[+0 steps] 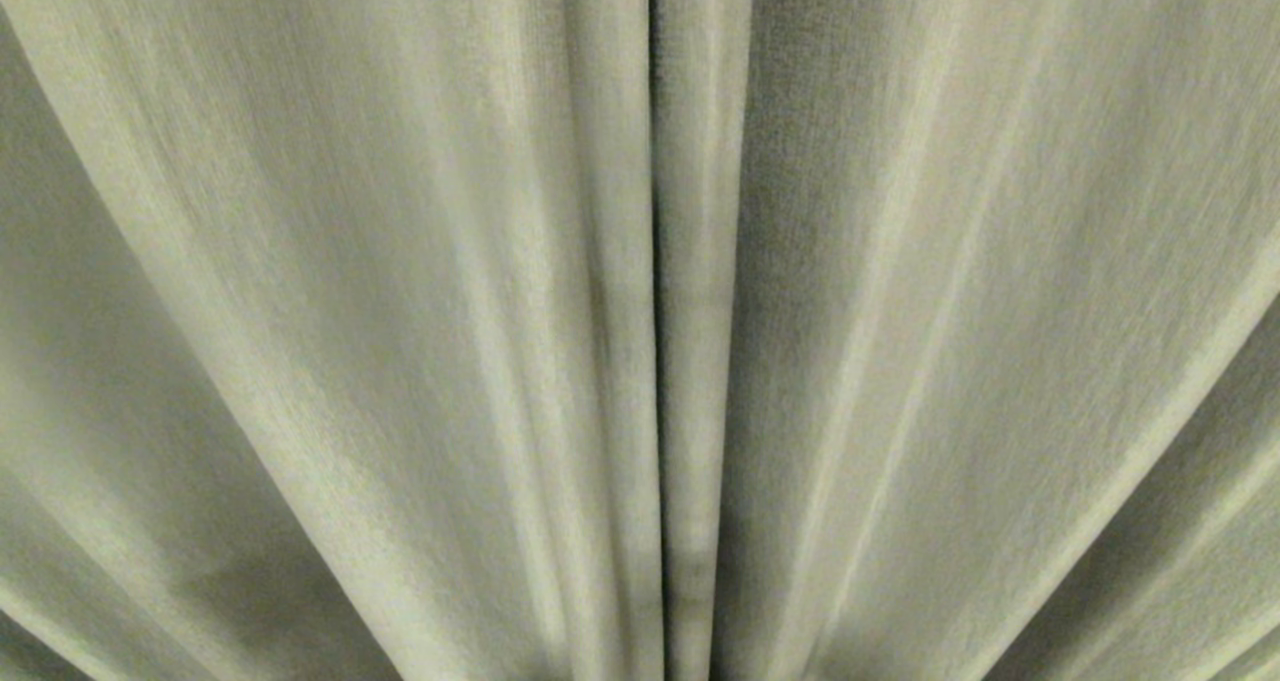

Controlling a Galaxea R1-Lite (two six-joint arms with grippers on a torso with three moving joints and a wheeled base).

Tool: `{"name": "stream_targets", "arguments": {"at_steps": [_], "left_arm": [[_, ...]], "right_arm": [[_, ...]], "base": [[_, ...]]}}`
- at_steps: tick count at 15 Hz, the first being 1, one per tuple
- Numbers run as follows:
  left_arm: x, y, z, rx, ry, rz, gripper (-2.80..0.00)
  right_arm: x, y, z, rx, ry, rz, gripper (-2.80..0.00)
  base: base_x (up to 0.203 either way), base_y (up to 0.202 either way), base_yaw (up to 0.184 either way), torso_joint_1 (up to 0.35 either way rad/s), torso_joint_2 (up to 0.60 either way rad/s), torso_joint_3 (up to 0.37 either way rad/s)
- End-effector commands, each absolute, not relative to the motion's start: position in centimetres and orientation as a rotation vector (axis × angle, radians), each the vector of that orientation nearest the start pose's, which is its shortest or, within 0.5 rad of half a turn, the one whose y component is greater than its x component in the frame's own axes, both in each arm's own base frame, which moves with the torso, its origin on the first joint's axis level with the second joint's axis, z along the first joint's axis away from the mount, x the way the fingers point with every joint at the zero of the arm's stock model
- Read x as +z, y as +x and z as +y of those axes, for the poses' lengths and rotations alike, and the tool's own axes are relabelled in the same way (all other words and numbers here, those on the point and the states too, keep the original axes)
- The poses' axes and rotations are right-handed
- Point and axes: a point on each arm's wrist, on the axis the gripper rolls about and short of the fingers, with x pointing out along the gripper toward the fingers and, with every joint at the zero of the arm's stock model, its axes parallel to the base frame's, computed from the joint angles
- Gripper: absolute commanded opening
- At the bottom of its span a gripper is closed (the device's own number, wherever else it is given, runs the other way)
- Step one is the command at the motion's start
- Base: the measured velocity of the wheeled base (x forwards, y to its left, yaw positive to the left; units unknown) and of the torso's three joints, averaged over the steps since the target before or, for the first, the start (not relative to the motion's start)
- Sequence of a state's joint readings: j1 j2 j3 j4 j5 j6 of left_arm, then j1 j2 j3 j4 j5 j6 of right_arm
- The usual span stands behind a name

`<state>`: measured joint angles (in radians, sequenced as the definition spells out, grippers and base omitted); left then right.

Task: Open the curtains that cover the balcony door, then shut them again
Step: Pull the outer curtains open on both sides

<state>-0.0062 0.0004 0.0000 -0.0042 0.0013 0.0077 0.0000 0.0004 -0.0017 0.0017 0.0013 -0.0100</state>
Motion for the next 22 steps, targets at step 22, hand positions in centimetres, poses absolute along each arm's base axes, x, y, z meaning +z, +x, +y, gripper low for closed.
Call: {"name": "stream_targets", "arguments": {"at_steps": [22], "left_arm": [[12.5,-2.8,-0.5,-0.259,-0.019,-0.048,-2.80]], "right_arm": [[7.6,-2.3,0.0,0.002,-0.011,0.002,-2.80]], "base": [[0.000,0.000,0.000,0.000,0.00,0.000]]}}
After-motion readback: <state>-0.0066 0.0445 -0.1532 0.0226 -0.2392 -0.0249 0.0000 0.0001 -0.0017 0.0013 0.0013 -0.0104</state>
